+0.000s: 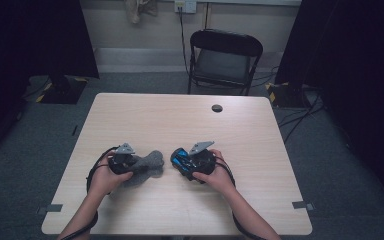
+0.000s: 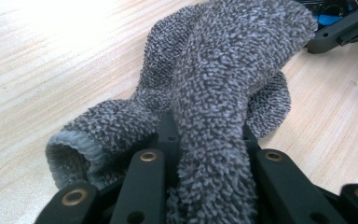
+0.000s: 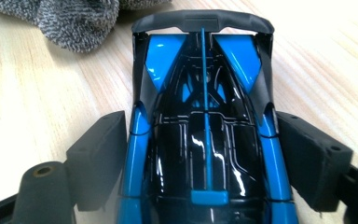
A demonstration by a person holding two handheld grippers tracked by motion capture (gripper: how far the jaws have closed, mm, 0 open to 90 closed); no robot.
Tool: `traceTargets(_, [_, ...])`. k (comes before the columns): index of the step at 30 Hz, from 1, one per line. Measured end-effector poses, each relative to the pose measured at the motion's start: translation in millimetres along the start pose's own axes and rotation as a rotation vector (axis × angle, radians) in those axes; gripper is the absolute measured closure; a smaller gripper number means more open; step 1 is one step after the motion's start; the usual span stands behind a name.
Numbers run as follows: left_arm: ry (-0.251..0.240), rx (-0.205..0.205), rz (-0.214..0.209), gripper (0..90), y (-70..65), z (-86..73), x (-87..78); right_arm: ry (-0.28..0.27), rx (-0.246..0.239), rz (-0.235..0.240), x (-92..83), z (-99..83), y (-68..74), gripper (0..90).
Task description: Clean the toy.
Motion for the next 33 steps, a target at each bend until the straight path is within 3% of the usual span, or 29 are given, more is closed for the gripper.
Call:
traceTargets(4, [0.001, 0.001, 0.006, 72.9, -0.4, 0.3, 0.0, 0.003, -0.002, -0.002, -0.7, -2.4, -5.2, 15.7])
traceTargets(15, [-0.004, -0.013, 0.002, 72.7, -0.3, 0.9, 0.3, -0.024, -0.036, 0.031, 1.7, -1.0, -3.2, 19.9])
traceTargets(21, [-0.008, -0.014, 0.004, 72.7, -0.2, 1.0, 0.3, -0.020, -0.018, 0.014, 0.7, -0.4, -2.9, 25.4])
traceTargets(30, [-0.011, -0.016, 0.006, 72.7, -1.2, 2.1, -1.1, 0.003, 0.020, -0.018, -0.6, 1.4, 0.9, 25.9])
traceTargets(33, [-0.013, -0.018, 0.001, 72.6, -0.8, 2.5, -1.6, -0.020, 0.022, -0.021, 1.6, 0.7, 0.5, 25.1])
Point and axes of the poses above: each handheld gripper's, and its own axes: x roughly forward along the jaws, z roughly out of its top, y roughly to its left, the point moved 1 cm from there along x, roughly forward along the jaws, and after that the axes turned 7 degrees about -x, right-handed, at the moved point
